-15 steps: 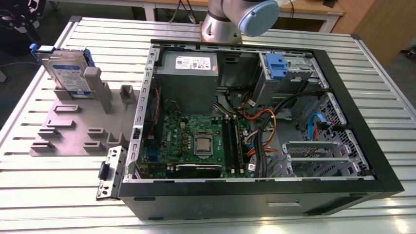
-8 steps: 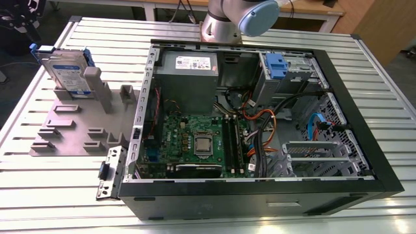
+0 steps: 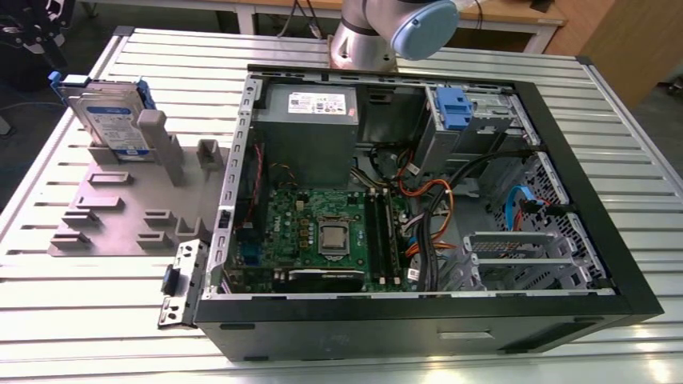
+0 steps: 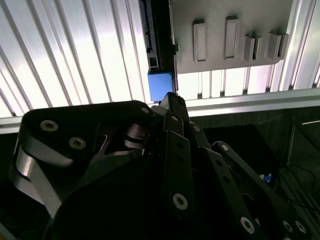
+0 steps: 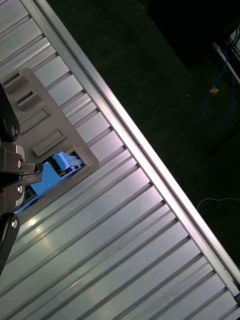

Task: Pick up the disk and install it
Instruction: 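Pick up the disk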

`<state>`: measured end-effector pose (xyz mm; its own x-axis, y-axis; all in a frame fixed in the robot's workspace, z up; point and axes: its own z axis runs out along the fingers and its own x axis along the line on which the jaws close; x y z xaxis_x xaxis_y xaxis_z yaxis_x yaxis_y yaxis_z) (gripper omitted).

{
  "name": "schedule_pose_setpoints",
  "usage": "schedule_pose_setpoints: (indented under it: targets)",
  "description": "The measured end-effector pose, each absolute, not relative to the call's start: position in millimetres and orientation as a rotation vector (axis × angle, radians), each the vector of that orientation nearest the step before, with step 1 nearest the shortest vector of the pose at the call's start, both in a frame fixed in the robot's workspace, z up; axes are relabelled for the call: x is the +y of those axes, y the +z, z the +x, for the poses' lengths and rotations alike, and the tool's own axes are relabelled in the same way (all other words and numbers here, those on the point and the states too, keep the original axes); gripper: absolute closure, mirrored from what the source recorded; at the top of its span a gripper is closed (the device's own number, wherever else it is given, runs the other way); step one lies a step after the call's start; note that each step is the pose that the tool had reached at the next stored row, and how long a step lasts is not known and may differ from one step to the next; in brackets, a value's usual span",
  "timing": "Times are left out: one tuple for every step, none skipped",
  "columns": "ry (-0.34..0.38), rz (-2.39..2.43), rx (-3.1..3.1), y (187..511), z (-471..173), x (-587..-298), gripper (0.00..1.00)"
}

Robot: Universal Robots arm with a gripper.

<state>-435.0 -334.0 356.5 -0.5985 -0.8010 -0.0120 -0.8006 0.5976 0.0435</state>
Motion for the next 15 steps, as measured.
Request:
schedule_pose_setpoints:
  targets:
    - [-0.069,1.407,-2.798,356.5,-435.0,-334.0,0.89]
    - [-0.069,1.413,-2.795,356.4,-435.0,-334.0,0.89]
    - [-0.069,1.417,-2.793,356.4,-435.1,-334.0,0.89]
    - [-0.069,1.422,-2.790,356.5,-435.0,-334.0,0.89]
    - [-0.069,1.430,-2.786,356.5,-435.0,-334.0,0.89]
    - [-0.069,1.440,-2.781,356.5,-435.0,-334.0,0.89]
    - [-0.069,1.453,-2.774,356.5,-435.0,-334.1,0.89]
    - [-0.069,1.467,-2.766,356.5,-435.0,-334.1,0.89]
    - [-0.069,1.483,-2.758,356.5,-435.0,-334.1,0.89]
    - [-0.069,1.500,-2.748,356.5,-435.0,-334.0,0.89]
    - [-0.069,1.522,-2.736,356.4,-435.0,-334.0,0.89]
    - [-0.069,1.545,-2.722,356.5,-435.0,-334.0,0.89]
    - [-0.068,1.569,-2.707,356.5,-435.0,-334.1,0.89]
    - [-0.068,1.593,-2.693,356.4,-435.1,-334.0,0.89]
    - [-0.068,1.606,-2.686,356.4,-435.1,-334.0,0.89]
